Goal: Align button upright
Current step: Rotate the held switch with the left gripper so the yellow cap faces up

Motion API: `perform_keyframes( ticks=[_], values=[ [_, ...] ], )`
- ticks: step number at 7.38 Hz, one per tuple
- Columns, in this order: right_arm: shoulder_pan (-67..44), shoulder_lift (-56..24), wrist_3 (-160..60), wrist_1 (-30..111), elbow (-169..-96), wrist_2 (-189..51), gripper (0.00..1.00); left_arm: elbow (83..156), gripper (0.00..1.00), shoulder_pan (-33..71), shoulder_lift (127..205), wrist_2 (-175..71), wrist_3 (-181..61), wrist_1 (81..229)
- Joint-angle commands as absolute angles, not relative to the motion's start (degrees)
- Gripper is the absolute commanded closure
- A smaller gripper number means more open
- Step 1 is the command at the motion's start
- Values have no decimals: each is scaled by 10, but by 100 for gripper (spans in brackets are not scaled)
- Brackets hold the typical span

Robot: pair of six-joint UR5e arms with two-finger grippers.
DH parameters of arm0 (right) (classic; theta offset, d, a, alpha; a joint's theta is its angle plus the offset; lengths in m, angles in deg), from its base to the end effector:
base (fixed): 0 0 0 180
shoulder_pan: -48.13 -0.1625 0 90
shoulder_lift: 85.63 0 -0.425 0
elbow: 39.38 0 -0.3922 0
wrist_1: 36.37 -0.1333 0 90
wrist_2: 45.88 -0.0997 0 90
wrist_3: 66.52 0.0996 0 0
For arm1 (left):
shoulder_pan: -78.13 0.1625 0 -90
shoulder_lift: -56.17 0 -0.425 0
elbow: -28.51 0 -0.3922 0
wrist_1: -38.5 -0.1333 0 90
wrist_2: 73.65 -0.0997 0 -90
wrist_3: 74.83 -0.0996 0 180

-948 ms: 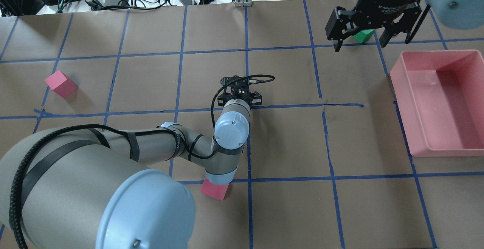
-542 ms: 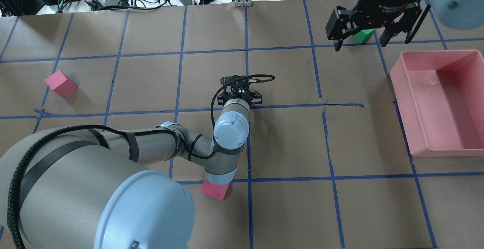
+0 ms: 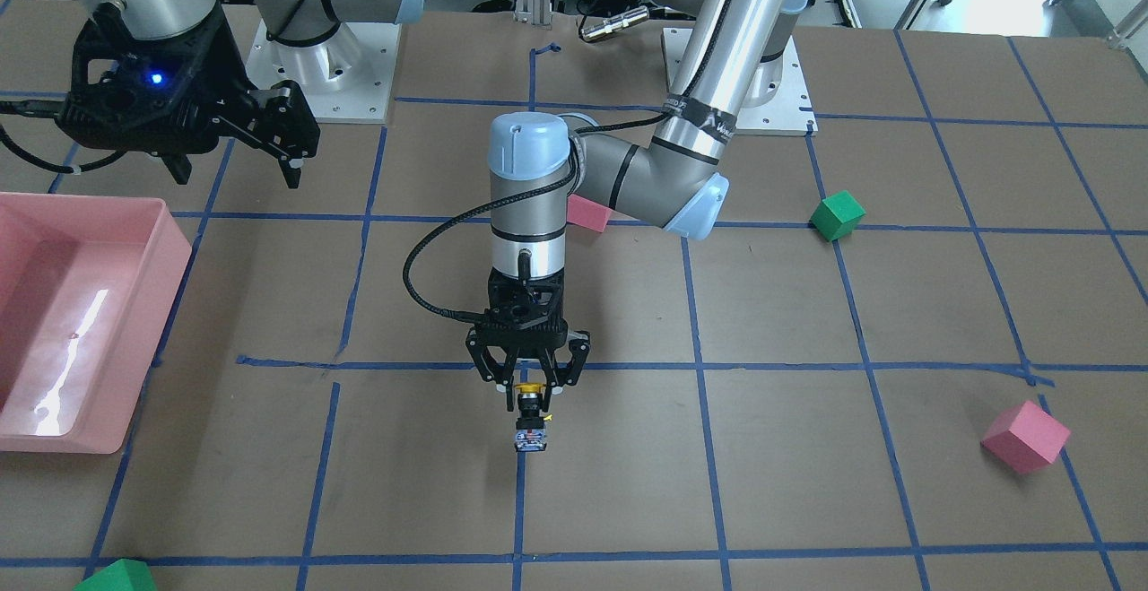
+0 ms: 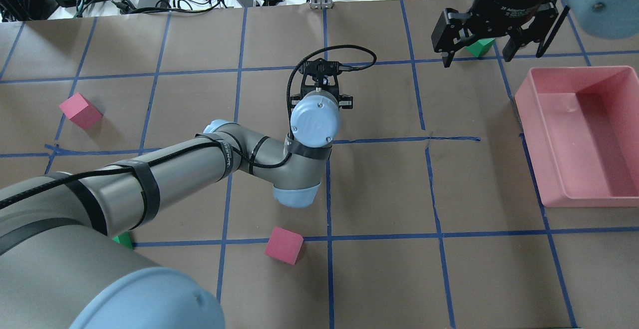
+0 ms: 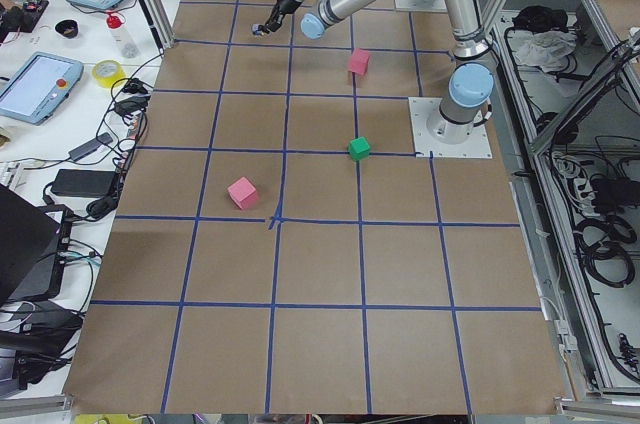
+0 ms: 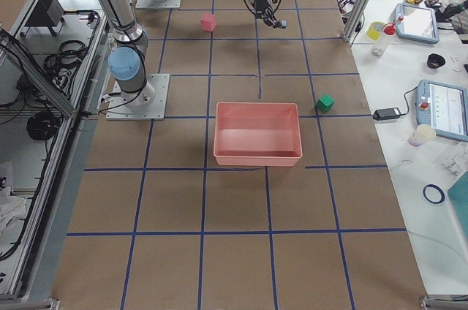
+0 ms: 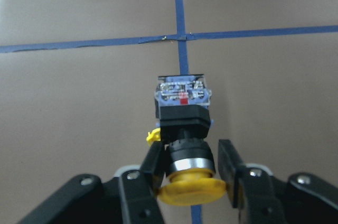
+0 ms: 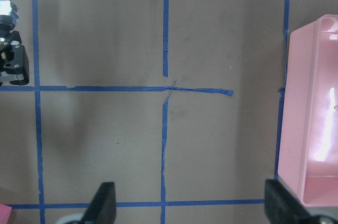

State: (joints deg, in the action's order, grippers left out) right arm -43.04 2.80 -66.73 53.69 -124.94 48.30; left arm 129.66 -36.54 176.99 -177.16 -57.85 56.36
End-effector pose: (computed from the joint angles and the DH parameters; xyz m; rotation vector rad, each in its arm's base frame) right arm 0.1364 -0.5053 0.5129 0.0341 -3.0679 0.0794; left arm -0.3689 -0.5395 0.2316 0.1051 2.9849 -0.8778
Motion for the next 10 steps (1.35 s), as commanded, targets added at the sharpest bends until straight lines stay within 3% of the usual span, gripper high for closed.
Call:
perform_keyframes(
  ticks=[1, 4, 8, 10],
  values=[
    [-431, 29, -668, 535, -1247, 490, 0, 1265, 96, -332, 1732, -1697, -579, 737],
    [-432, 44, -670, 527, -1246, 476, 0, 1181, 100, -307, 1726, -1607, -579, 1012],
    [-431, 49, -685, 502, -1252, 415, 0, 1047, 100, -287, 1795, -1563, -582, 1217],
    [-431, 49, -685, 502, -1255, 418, 0, 995, 100, -286, 1832, -1528, -559, 1250]
  ],
)
